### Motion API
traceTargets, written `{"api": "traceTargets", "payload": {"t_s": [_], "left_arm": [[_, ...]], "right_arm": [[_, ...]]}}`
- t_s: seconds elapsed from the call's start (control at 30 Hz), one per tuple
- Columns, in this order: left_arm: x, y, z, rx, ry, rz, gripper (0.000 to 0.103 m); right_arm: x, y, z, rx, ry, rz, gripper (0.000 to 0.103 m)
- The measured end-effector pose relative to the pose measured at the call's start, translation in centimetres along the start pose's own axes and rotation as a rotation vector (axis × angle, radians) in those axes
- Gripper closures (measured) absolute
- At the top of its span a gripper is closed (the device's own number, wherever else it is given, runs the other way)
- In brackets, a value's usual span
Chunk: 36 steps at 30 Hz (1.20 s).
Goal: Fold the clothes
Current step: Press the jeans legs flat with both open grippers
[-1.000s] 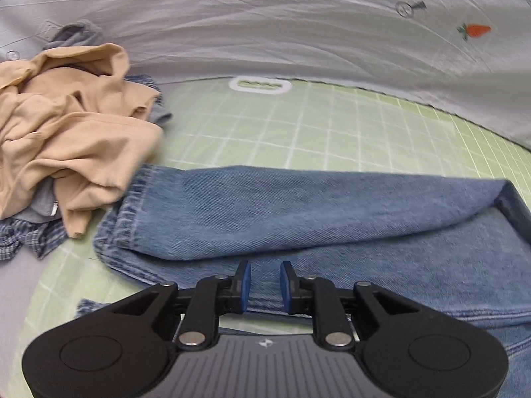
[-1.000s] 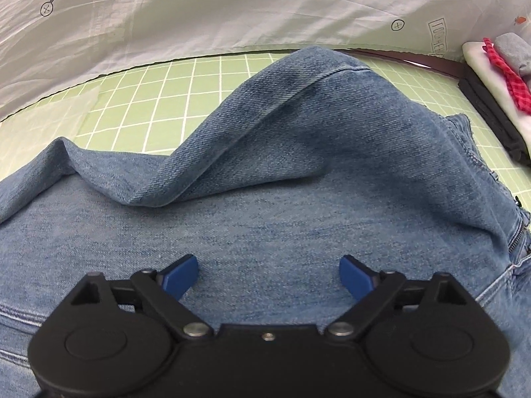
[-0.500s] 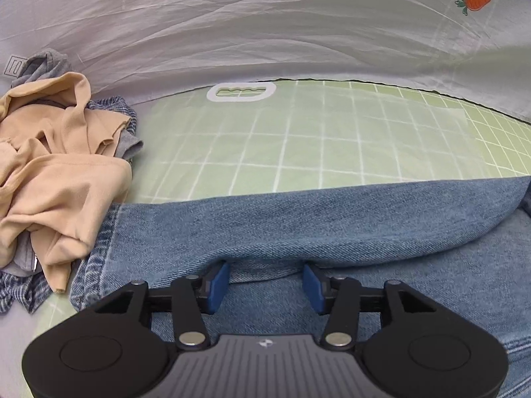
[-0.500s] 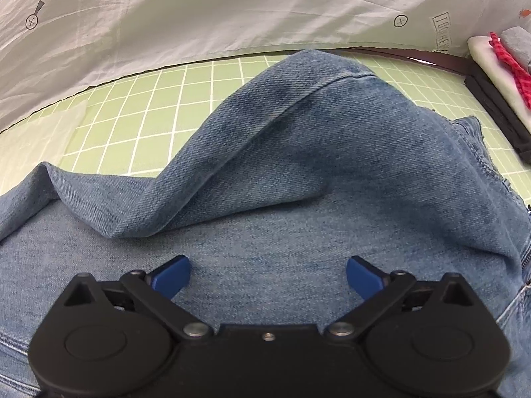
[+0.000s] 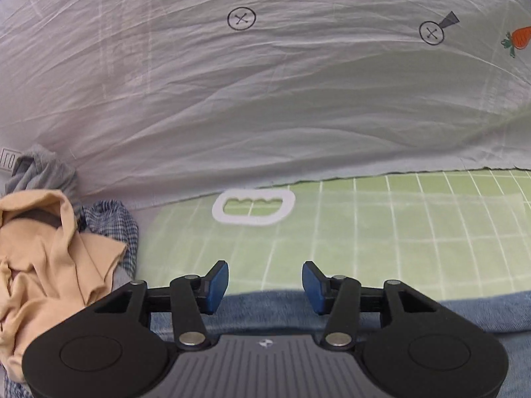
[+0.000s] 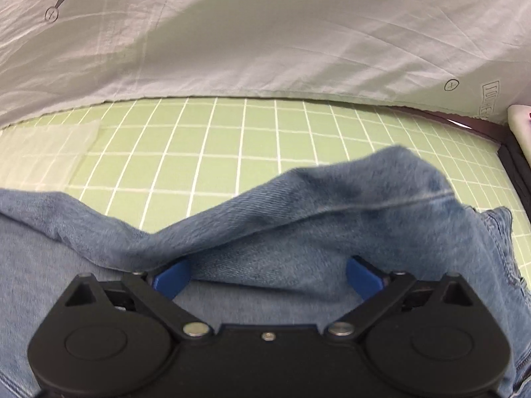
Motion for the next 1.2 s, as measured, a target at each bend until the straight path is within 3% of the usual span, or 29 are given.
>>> {"api": "traceTargets", "payload": {"t_s": [0.13, 0.3, 0.4, 0.53, 0.8, 0.97, 1.2], "left_arm": [[0.5, 1.0, 0.2, -0.021, -0.007, 0.079, 0.041], [-3.1, 1.4, 2.2, -0.098, 0.046, 0.177, 0.038], [-5.9, 1.2, 2.9, -0.126, 0.099, 0.182, 0.037], [-8.1, 1.6, 2.0, -0.106, 0.148, 0.163, 0.032], [-4.7, 3.9, -2.5, -0.115, 0.092, 0.143, 0.029], [-2.9, 4.4, -5.1, -0.163, 0.077, 0.203, 0.017], [-3.1, 4.2, -2.9, -0.15, 0.083, 0.22, 0.018]], "right_arm": [[1.8, 0.0, -0.3, 0.005, -0.03, -0.072, 0.001], [1.1, 0.5, -0.4, 0.03, -0.006, -0.063, 0.001], [0.0, 1.0, -1.0, 0.026, 0.024, -0.014, 0.001], [-0.2, 0.7, -2.0, -0.04, 0.014, 0.002, 0.001], [3.4, -1.9, -4.3, -0.077, -0.018, -0.08, 0.002], [4.4, -2.8, -5.2, -0.056, -0.017, -0.132, 0.0], [4.1, -2.4, -4.1, -0.039, -0.007, -0.092, 0.0]]}}
Point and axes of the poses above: each gripper's, at about its wrist camera, not at the fingertips, and z roughly against the way its jaws point, y to its left, x to its top, the point moved 3 cm from there along -z, roughly the way its jaws point, and after that the axes turned 15 degrees about -z, right-handed, at the moved point
